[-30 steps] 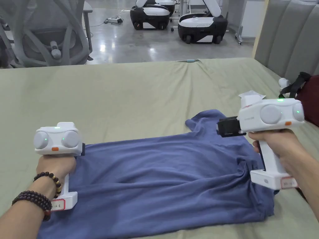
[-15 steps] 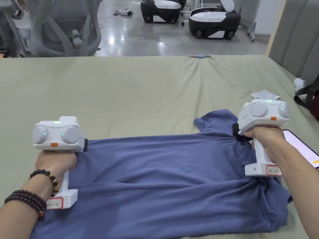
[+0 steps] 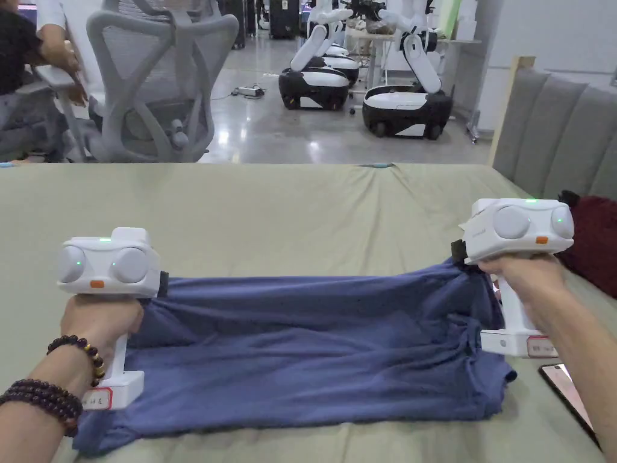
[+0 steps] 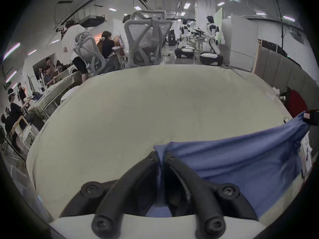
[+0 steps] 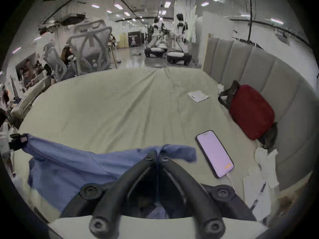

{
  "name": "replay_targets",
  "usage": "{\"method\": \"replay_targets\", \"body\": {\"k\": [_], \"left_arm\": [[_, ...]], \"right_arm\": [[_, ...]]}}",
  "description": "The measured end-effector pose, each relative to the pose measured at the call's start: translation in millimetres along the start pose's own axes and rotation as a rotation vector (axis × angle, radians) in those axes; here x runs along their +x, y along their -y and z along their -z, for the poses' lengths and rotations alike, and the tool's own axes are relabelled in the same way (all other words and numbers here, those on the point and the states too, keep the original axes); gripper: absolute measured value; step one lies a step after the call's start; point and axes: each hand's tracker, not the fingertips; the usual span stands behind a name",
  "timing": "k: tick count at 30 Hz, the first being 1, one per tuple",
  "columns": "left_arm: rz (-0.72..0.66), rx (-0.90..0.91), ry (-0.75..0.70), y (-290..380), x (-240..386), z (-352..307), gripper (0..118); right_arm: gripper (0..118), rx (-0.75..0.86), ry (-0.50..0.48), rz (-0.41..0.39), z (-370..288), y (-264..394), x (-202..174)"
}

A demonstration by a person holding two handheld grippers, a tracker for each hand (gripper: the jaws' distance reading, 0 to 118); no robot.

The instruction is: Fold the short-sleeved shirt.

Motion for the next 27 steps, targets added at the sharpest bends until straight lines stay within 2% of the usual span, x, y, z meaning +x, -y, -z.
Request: {"method": "replay_targets", "body": {"k": [4, 7, 9, 12, 15, 18, 20, 21, 22, 23, 24, 25, 26, 27], "left_arm": [[-0.03, 0.002, 0.033, 50, -19, -48, 3], [-0.041, -0.031, 0.041, 90, -28, -59, 3], [-0.05, -0.098, 0.057, 112, -29, -52, 3], [0.016, -0.206, 0.057, 141, -21, -33, 3], [0.017, -0.174, 0.048, 154, -16, -24, 3], [0.018, -0.173, 0.032, 148, -11, -25, 3], [0.022, -0.17, 0.027, 148, -11, -24, 8], [0.017, -0.162, 0.027, 148, -12, -25, 17], [0.013, -0.148, 0.025, 148, -14, -25, 30], [0.014, -0.134, 0.016, 148, -15, -28, 51], [0.018, -0.12, -0.011, 146, -17, -31, 79], [0.015, -0.119, -0.04, 145, -18, -40, 96], [0.014, -0.121, -0.03, 143, -21, -44, 106], [0.01, -0.12, -0.007, 141, -25, -47, 106]], "right_arm": [[0, 0.024, -0.034, -0.01, -58, 49, 8], [1, 0.014, -0.046, -0.029, -74, 88, 10], [1, -0.041, -0.051, -0.035, -69, 116, 7], [1, -0.178, -0.052, -0.091, -37, 141, 4], [1, -0.269, -0.001, -0.144, 4, 157, 10], [1, -0.246, -0.015, -0.109, 17, 165, 14], [8, -0.245, -0.008, -0.104, 12, 160, 14], [22, -0.235, -0.005, -0.117, 11, 159, 15], [47, -0.218, -0.021, -0.126, 6, 157, 15], [82, -0.192, -0.033, -0.123, -1, 155, 14], [118, -0.156, -0.041, -0.11, -7, 152, 13], [116, -0.144, -0.036, -0.11, -11, 150, 11], [107, -0.128, -0.027, -0.115, -19, 148, 8], [104, -0.045, -0.038, -0.1, -31, 146, 5]]}}
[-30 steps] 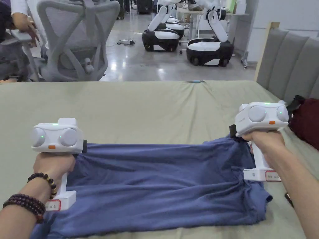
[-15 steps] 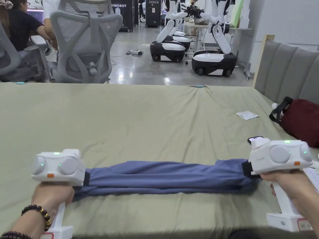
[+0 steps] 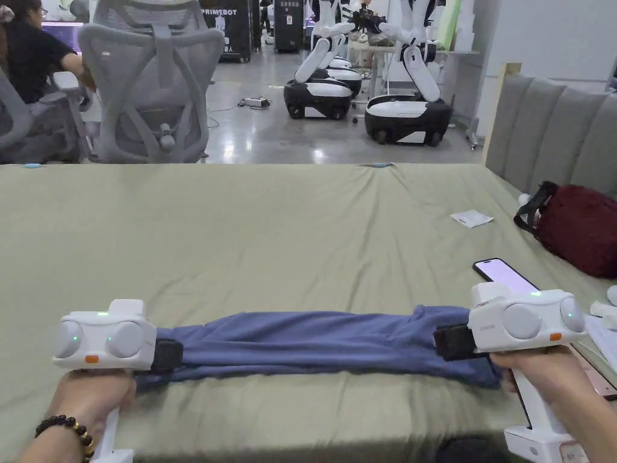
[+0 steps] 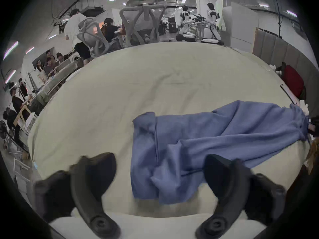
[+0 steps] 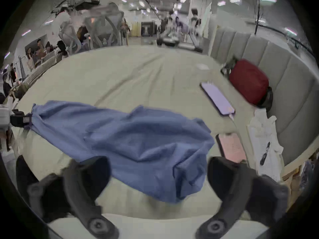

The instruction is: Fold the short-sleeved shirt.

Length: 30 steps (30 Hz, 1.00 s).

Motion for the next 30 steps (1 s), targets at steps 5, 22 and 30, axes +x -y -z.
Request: {"method": "replay_targets", "body": {"k": [5, 22, 30], "left_arm": [[-0.034, 0.135, 0.011, -11, -8, -37, 80], [-0.165, 0.145, 0.312, 17, -66, -13, 117], [-0.202, 0.075, 0.291, 8, -56, 38, 87]], "right_arm": [[88, 0.102, -0.01, 0.026, -31, -19, -19], [0, 0.219, -0.128, 0.031, -68, 1, -73], [0, 0.213, -0.09, 0.042, -46, 9, -102]]}}
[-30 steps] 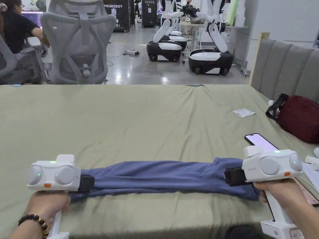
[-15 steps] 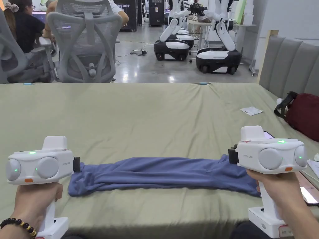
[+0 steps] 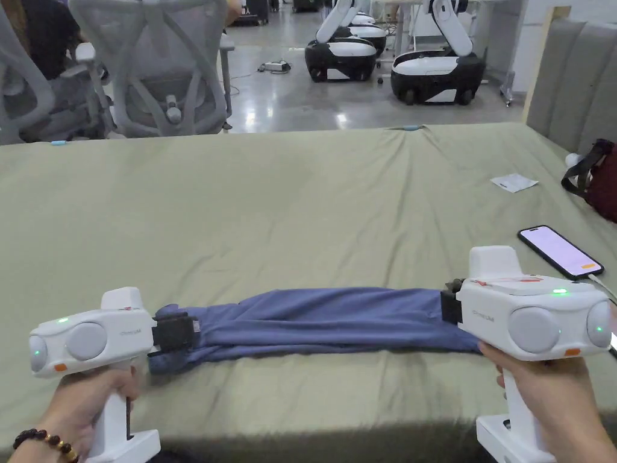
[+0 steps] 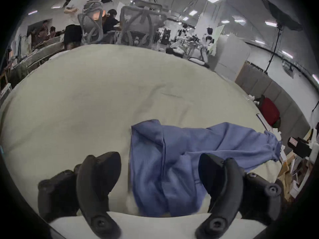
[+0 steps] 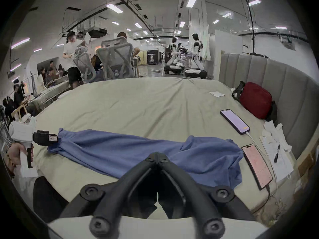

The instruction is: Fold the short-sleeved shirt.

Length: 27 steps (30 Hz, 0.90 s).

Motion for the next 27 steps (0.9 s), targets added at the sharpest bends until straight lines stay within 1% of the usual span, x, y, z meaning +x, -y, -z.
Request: {"method": "replay_targets", "body": {"k": [2, 3, 4, 5, 6, 7, 8, 10, 11, 12, 14, 15, 16, 17, 19, 21, 23, 24, 25, 26, 27], "left_arm": [[0.024, -0.015, -0.016, 3, 9, 13, 84], [0.06, -0.022, -0.064, 6, 15, 18, 82], [0.101, -0.013, -0.112, 10, 24, 18, 78], [0.131, -0.021, -0.126, 10, 30, 19, 70], [0.139, -0.024, -0.138, 6, 37, 16, 56], [0.132, -0.027, -0.119, 1, 41, 11, 33], [0.146, -0.013, -0.084, -1, 44, 6, 7], [0.202, -0.033, -0.098, -3, 45, 6, 7], [0.196, -0.028, -0.089, -3, 41, 6, 7], [0.18, -0.021, -0.074, -4, 35, 5, 7], [0.037, -0.021, -0.008, -11, 17, 0, 6], [0.014, -0.015, 0.008, -13, 9, -2, 5], [0.044, -0.012, -0.016, -14, 1, -4, 5], [0.054, -0.005, -0.052, -17, -4, -7, 5], [0.078, 0.008, -0.193, -27, -23, -13, 5], [0.042, 0.042, -0.274, -37, -49, -24, 5], [0.026, 0.083, -0.454, -46, -72, -35, 5], [0.062, 0.082, -0.563, -48, -81, -38, 6], [0.115, 0.071, -0.628, -49, -88, -40, 6], [0.128, 0.046, -0.629, -50, -95, -42, 5], [0.106, 0.041, -0.576, -51, -100, -47, 5]], "right_arm": [[0, -0.014, 0.012, -0.001, 8, 3, -7], [0, -0.02, 0.023, -0.005, 10, 5, -10], [0, -0.029, 0.029, -0.008, 13, 8, -13], [0, -0.038, 0.027, -0.009, 14, 10, -14], [0, -0.049, 0.018, -0.004, 16, 11, -15], [0, -0.058, 0.006, 0.008, 17, 13, -15], [0, -0.064, 0.0, 0.015, 18, 16, -15], [0, -0.073, -0.006, 0.018, 20, 18, -14], [0, -0.079, -0.013, 0.024, 21, 20, -13], [0, -0.083, -0.012, 0.028, 21, 20, -13], [0, -0.081, -0.005, 0.03, 20, 19, -11], [0, -0.076, -0.002, 0.03, 18, 18, -9], [0, -0.074, 0.001, 0.032, 17, 17, -8], [0, -0.071, 0.004, 0.032, 16, 15, -8], [0, -0.058, 0.013, 0.03, 13, 10, -8], [0, -0.046, 0.011, 0.037, 11, 8, -7], [0, -0.042, 0.009, 0.043, 12, 6, -8], [0, -0.042, 0.01, 0.042, 13, 6, -9], [0, -0.041, 0.012, 0.042, 14, 6, -11], [0, -0.041, 0.011, 0.044, 15, 6, -12], [0, -0.041, 0.006, 0.047, 15, 6, -13]]}}
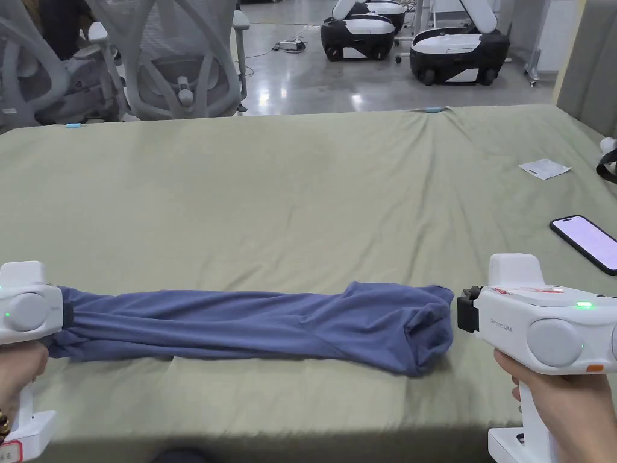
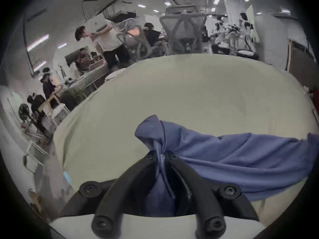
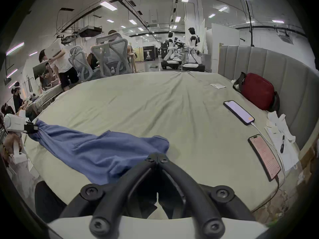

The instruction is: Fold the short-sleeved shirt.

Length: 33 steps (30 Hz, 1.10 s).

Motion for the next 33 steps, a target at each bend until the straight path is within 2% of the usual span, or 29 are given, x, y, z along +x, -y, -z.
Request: {"method": "replay_targets", "body": {"k": [1, 2, 3, 6, 11, 14, 16, 21, 23, 24, 25, 26, 27, 28, 29, 30, 31, 33], "left_arm": [[-0.071, -0.02, 0.096, -1, -5, -3, 6], [-0.14, -0.022, 0.137, -2, -8, -8, 6], [-0.15, -0.004, 0.149, -2, -7, -13, 6], [-0.092, 0.048, 0.21, -5, 13, -35, 6], [-0.113, 0.095, 0.501, -9, 78, -77, 6], [-0.101, 0.061, 0.675, -8, 124, -88, 6], [-0.06, 0.026, 0.718, -4, 150, -81, 6], [-0.031, -0.123, 0.654, 17, 194, -33, 6], [-0.055, -0.126, 0.675, 27, 197, -20, 9], [-0.063, -0.09, 0.68, 27, 195, -22, 16], [-0.054, -0.074, 0.684, 25, 194, -24, 29], [-0.041, -0.071, 0.704, 22, 191, -26, 52], [-0.024, -0.074, 0.755, 17, 187, -33, 88], [-0.012, -0.076, 0.785, 12, 182, -42, 112], [-0.02, -0.055, 0.789, 7, 175, -53, 118], [-0.038, 0.023, 0.786, 2, 166, -64, 115], [-0.058, 0.137, 0.785, -2, 151, -75, 117], [-0.088, 0.218, 0.793, -10, 130, -91, 118]], "right_arm": [[0, 0.0, -0.005, 0.0, 0, 0, -2], [0, 0.0, -0.009, -0.004, 0, 0, -4], [0, 0.0, -0.013, -0.01, 1, 0, -6], [0, 0.0, -0.018, -0.03, 0, -1, -13], [0, 0.006, -0.028, -0.045, -1, -3, -20], [0, 0.005, -0.04, -0.054, -5, -2, -23], [0, 0.003, -0.044, -0.062, -10, -2, -21], [0, 0.004, -0.014, -0.059, -22, 2, -6], [0, -0.011, -0.019, -0.048, -24, 3, 2], [0, -0.014, -0.017, -0.043, -24, 4, 5], [0, -0.014, -0.015, -0.041, -25, 4, 7], [0, -0.016, -0.012, -0.041, -25, 4, 8], [0, -0.018, -0.01, -0.042, -25, 4, 8], [0, -0.02, -0.01, -0.04, -24, 4, 8], [0, -0.019, -0.014, -0.035, -24, 4, 8], [0, -0.016, -0.019, -0.03, -24, 4, 8], [0, -0.017, -0.026, -0.028, -23, 4, 7], [0, -0.019, -0.036, -0.024, -21, 6, 5]]}}
